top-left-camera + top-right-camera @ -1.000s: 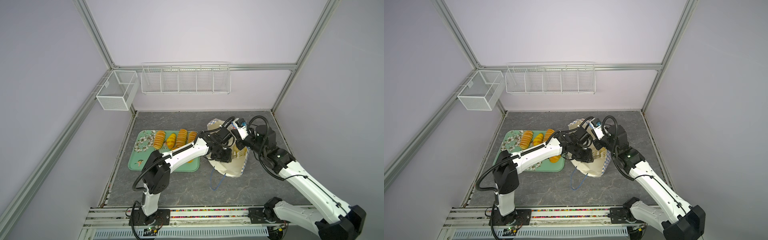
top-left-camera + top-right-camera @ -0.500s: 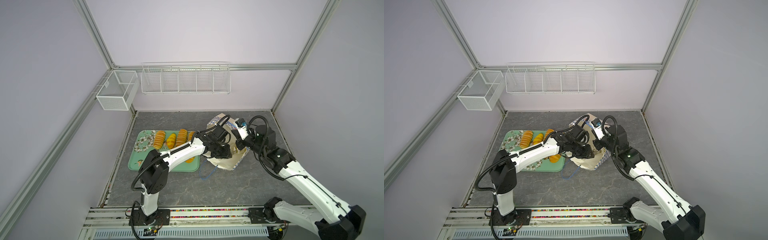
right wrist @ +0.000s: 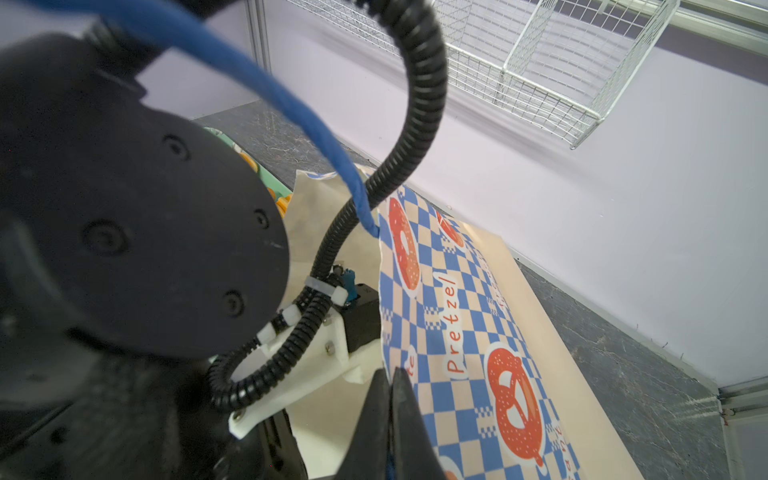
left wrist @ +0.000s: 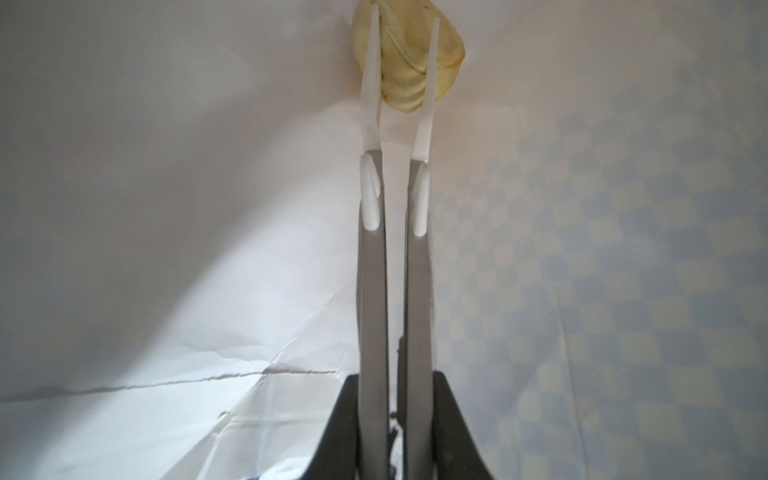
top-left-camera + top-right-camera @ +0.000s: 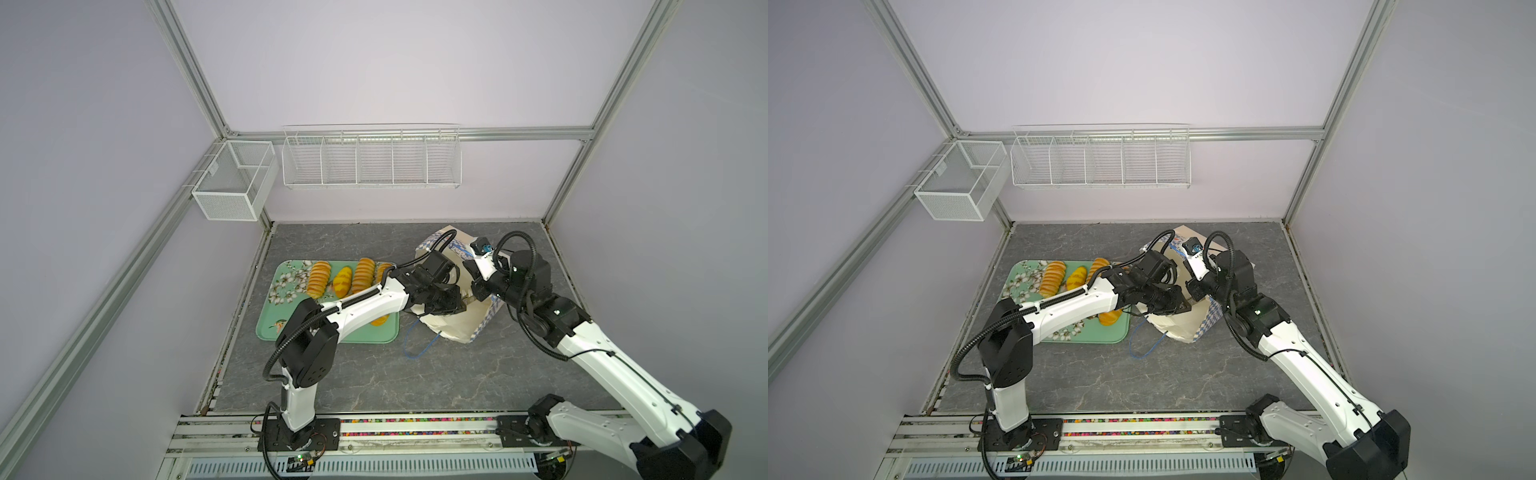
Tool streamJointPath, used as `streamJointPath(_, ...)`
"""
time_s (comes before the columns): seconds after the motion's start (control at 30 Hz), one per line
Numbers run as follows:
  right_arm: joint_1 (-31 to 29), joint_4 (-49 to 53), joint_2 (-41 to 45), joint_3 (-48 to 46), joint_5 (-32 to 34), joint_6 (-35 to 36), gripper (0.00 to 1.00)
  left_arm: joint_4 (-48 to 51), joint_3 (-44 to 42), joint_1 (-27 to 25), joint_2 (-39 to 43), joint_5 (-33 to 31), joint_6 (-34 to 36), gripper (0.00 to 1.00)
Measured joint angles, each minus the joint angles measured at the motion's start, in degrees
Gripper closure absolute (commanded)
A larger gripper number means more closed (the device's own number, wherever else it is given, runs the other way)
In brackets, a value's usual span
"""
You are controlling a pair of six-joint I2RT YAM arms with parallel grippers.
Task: Take the fake bread out of the paper bag
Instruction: 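Clamp the round pale bun in the bag with the tongs, then lift the bun out with the left tongs while the right gripper releases the bag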
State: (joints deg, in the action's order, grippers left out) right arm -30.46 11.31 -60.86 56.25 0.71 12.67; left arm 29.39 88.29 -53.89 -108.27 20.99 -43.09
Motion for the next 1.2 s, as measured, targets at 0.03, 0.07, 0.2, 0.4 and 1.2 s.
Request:
streamJointPath(0.03, 0.0, 0.0, 0.1, 0.0, 0.1, 0.0, 0.93, 0.1, -0.5, 0.1, 0.5, -0.4, 0.1, 1.0)
streamJointPath(0.07, 0.0, 0.0, 0.4, 0.0, 0.1, 0.0, 0.93, 0.5, -1.1, 0.2, 1.4, -0.9, 0.3, 1.0)
streamJointPath(0.2, 0.0, 0.2, 2.2, 0.0, 0.9, 0.3, 0.93, 1.9, -4.5, 0.4, 5.9, -3.3, 1.4, 1.0)
streamJointPath(0.4, 0.0, 0.5, 4.2, -0.3, 2.3, 0.4, 0.93, 3.0, -12.8, 0.7, 14.7, -7.3, 2.3, 1.0)
streamJointPath(1.2, 0.0, 4.3, -0.8, 3.3, 12.3, -3.3, 0.93, 26.3, -10.6, 0.6, 40.0, -16.5, 20.9, 1.0)
